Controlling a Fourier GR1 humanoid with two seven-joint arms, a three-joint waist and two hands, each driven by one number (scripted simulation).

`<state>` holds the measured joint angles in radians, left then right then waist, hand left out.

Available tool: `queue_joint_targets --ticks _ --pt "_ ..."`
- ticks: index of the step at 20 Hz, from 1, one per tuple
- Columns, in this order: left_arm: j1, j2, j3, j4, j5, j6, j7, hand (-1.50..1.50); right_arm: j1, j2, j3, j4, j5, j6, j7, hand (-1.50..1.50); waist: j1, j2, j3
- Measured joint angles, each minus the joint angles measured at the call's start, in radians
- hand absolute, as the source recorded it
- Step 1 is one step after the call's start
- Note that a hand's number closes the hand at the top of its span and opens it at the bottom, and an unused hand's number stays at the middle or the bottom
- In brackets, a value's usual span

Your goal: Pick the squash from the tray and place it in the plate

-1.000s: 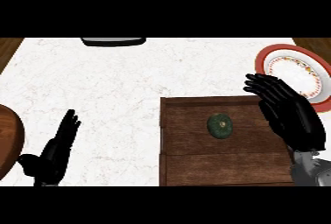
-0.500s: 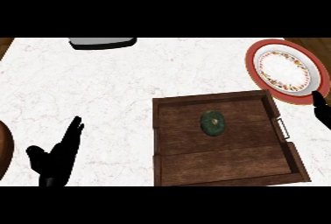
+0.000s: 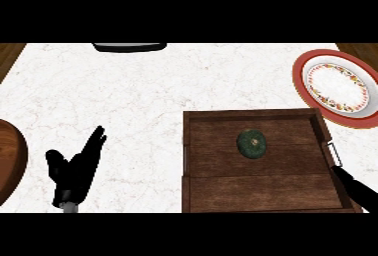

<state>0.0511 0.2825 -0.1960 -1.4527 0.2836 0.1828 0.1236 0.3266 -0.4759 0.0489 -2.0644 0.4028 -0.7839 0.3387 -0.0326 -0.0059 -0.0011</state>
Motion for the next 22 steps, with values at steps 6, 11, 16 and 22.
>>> queue_joint_targets --ticks 6,11,16,22 --pt "-0.024 -0.009 -0.012 0.001 -0.011 -0.002 0.021 0.00 0.042 -0.100 0.075 -0.118 0.124 0.221 0.302 -1.50 0.028 0.007 -0.002" --pt "-0.052 -0.025 -0.029 -0.001 -0.018 -0.003 0.056 0.00 -0.065 -0.128 0.144 -0.188 0.240 0.412 0.598 -1.50 0.049 0.009 -0.002" --pt "-0.066 -0.039 -0.022 0.021 -0.021 -0.013 0.050 0.00 -0.244 -0.045 0.260 -0.136 0.360 0.545 0.747 -1.50 0.053 0.008 0.000" --pt "-0.065 -0.057 -0.024 0.028 -0.042 -0.006 0.041 0.00 -0.388 0.095 0.332 0.012 0.469 0.620 0.804 -1.50 0.050 0.006 0.003"
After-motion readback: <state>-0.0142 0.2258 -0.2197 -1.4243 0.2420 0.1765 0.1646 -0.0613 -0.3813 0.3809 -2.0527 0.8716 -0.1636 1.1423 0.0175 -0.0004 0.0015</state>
